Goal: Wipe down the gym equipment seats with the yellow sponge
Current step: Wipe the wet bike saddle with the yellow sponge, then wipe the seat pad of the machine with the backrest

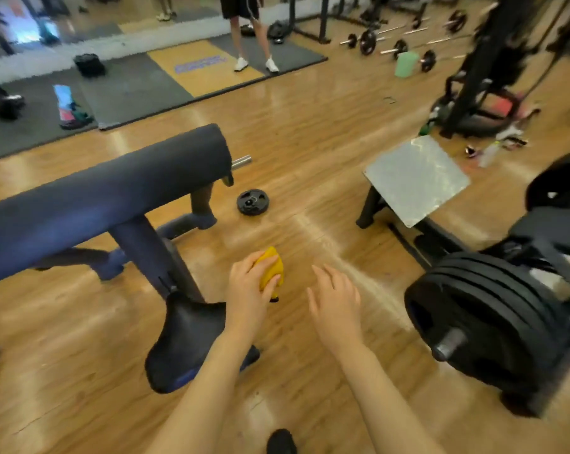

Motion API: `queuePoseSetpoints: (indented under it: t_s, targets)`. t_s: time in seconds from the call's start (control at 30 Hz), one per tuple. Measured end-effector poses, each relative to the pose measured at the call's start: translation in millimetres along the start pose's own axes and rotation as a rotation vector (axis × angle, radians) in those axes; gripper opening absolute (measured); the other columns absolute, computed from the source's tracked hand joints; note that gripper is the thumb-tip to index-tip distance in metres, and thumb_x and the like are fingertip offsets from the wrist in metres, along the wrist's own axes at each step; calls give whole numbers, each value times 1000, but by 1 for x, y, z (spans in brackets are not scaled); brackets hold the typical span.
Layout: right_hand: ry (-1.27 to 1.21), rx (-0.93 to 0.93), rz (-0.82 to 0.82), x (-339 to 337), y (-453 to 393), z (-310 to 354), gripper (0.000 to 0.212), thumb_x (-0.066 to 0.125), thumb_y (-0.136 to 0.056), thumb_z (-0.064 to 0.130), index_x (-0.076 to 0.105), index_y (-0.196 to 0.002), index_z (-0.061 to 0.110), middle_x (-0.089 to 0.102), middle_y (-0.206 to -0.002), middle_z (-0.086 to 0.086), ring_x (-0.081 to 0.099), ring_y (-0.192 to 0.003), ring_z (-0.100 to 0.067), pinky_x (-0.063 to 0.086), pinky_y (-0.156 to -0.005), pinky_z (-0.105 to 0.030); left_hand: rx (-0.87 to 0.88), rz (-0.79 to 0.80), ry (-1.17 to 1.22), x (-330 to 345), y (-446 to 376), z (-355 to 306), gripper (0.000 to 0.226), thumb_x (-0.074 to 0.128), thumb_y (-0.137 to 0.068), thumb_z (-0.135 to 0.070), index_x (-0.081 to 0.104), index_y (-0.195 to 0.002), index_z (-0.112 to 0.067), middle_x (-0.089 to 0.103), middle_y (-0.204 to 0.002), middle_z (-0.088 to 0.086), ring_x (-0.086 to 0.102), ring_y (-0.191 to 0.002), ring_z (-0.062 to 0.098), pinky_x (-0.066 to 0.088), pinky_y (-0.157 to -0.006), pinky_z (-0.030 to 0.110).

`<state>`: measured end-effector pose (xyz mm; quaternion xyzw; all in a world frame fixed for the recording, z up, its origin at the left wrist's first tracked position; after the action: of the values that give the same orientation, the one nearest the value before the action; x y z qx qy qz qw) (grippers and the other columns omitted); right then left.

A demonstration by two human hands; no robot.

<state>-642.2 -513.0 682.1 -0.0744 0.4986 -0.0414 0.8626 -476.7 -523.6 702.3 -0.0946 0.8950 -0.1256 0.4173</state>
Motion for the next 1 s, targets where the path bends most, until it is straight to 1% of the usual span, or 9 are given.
queuePoseSetpoints:
  t_s: [0.17, 0.27, 0.37, 0.43, 0.57, 0.67, 0.73, 0.83, 1.0]
  targets:
    - [79, 257, -144, -86, 96, -84, 45, 52, -97, 33, 48, -139, 20, 48, -142, -5, 41, -133, -26, 31, -110, -43, 203, 186, 94, 55, 37, -120, 34, 70, -87, -22, 67, -121, -18, 60, -128, 3, 51, -115, 24, 26, -94, 20]
    - [147, 375, -304, -135, 172, -131, 41, 67, -88, 26, 60, -127, 16, 59, -130, -10, 54, -121, -31, 42, -101, -46, 334, 282, 177, 84, 84, -196, 34, 71, -86, -18, 67, -120, -16, 60, -128, 6, 50, -114, 25, 29, -95, 25]
    - [217, 473, -425, -183, 259, -172, 40, 69, -86, 23, 62, -125, 16, 60, -128, -10, 56, -118, -31, 44, -99, -47, 445, 372, 284, 112, 146, -266, 34, 69, -87, -17, 66, -121, -16, 58, -129, 5, 47, -116, 21, 34, -100, 31]
    - [258, 548, -492, -212, 322, -197, 40, 68, -86, 23, 61, -126, 17, 60, -128, -9, 56, -118, -30, 44, -98, -47, 533, 437, 310, 127, 194, -312, 36, 69, -88, -19, 65, -123, -18, 57, -132, 2, 46, -119, 22, 36, -102, 33]
    - [388, 744, -601, -260, 447, -237, 39, 50, -90, 33, 61, -124, 19, 60, -126, -9, 57, -114, -28, 47, -95, -44, 725, 556, 326, 152, 297, -404, 38, 70, -88, -19, 65, -125, -16, 58, -133, 3, 49, -120, 24, 29, -101, 25]
    - [434, 898, -666, -286, 532, -255, 38, 58, -87, 30, 62, -122, 16, 61, -123, -12, 60, -111, -32, 48, -92, -47, 833, 680, 353, 168, 373, -459, 37, 70, -87, -21, 65, -124, -16, 59, -131, 4, 51, -119, 26, 34, -101, 28]
    - [462, 1024, -703, -302, 587, -260, 39, 57, -89, 31, 62, -124, 17, 61, -125, -11, 59, -113, -32, 47, -93, -46, 936, 780, 376, 178, 423, -490, 36, 71, -87, -20, 65, -123, -17, 59, -130, 4, 52, -118, 26, 30, -100, 21]
    - [506, 1212, -775, -324, 670, -258, 45, 74, -82, 25, 63, -124, 16, 61, -126, -11, 59, -114, -31, 48, -93, -47, 1096, 950, 435, 189, 500, -539, 36, 74, -84, -17, 67, -120, -16, 61, -128, 8, 53, -115, 29, 20, -97, 10]
    - [613, 1519, -895, -344, 778, -252, 45, 77, -79, 24, 64, -122, 15, 62, -124, -10, 60, -113, -30, 49, -93, -48, 1326, 1187, 554, 199, 619, -611, 38, 78, -78, -9, 70, -115, -14, 63, -124, 11, 58, -108, 32, 20, -95, 3]
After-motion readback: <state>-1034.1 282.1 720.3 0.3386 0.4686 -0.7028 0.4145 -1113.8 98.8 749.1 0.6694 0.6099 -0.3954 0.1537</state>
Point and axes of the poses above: each hand's wrist, its own y-axis away from the middle knuckle, its own x-axis out of the palm, z = x × y, the point moved 1 cm from there along -y, towards the middle knuckle
